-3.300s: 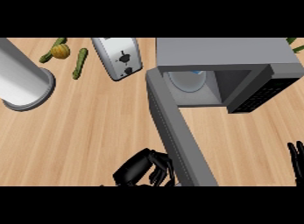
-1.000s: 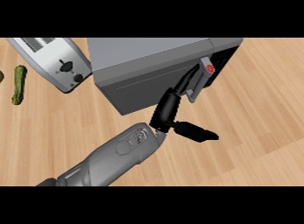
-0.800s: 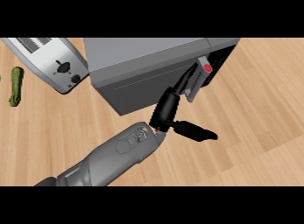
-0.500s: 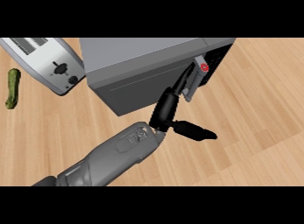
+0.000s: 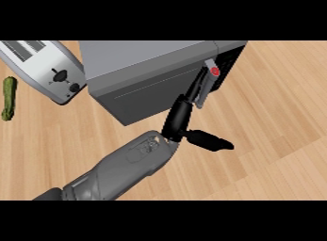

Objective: Pick up the milk, place it into the microwave and close the microwave

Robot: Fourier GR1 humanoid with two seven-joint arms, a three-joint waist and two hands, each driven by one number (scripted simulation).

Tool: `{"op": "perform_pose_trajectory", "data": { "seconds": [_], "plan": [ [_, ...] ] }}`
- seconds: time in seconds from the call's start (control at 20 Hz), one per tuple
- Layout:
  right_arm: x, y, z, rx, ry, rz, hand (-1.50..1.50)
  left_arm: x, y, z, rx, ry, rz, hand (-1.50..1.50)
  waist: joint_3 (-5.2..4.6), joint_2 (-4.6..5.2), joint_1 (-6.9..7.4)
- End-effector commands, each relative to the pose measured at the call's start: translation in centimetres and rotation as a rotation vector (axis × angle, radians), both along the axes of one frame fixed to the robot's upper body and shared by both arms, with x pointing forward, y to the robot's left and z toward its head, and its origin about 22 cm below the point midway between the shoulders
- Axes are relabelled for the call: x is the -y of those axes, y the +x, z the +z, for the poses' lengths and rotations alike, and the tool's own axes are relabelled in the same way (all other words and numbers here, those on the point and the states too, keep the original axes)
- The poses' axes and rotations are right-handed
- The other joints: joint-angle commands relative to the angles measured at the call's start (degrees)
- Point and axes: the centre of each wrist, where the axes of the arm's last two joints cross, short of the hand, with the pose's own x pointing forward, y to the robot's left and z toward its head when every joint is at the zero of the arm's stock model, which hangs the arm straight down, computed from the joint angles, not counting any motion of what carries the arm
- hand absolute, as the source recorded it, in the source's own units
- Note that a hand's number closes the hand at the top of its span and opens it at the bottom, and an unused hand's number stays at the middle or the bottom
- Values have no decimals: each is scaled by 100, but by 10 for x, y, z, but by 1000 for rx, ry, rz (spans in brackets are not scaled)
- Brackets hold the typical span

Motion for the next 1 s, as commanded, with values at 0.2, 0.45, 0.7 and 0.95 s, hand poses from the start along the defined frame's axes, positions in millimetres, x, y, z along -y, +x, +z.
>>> {"op": "perform_pose_trajectory", "data": {
  "seconds": [0.2, 0.45, 0.7, 0.95],
  "plan": [
    [4, 5, 8, 1, -4, 15, -150, 4, 14, 13, 4, -19, 18, -150, 2, 38, -48],
    [5, 8, 13, 4, -2, 30, -150, 6, 16, 17, 2, -23, 27, -150, 9, 1, -103],
    [8, 11, 16, -1, -3, 36, -150, 6, 14, 11, 11, -18, 27, -150, 10, 18, -75],
    [11, 13, 21, 4, -12, 49, -150, 6, 16, 12, 11, -30, 23, -150, 11, 32, -99]
  ]
}}
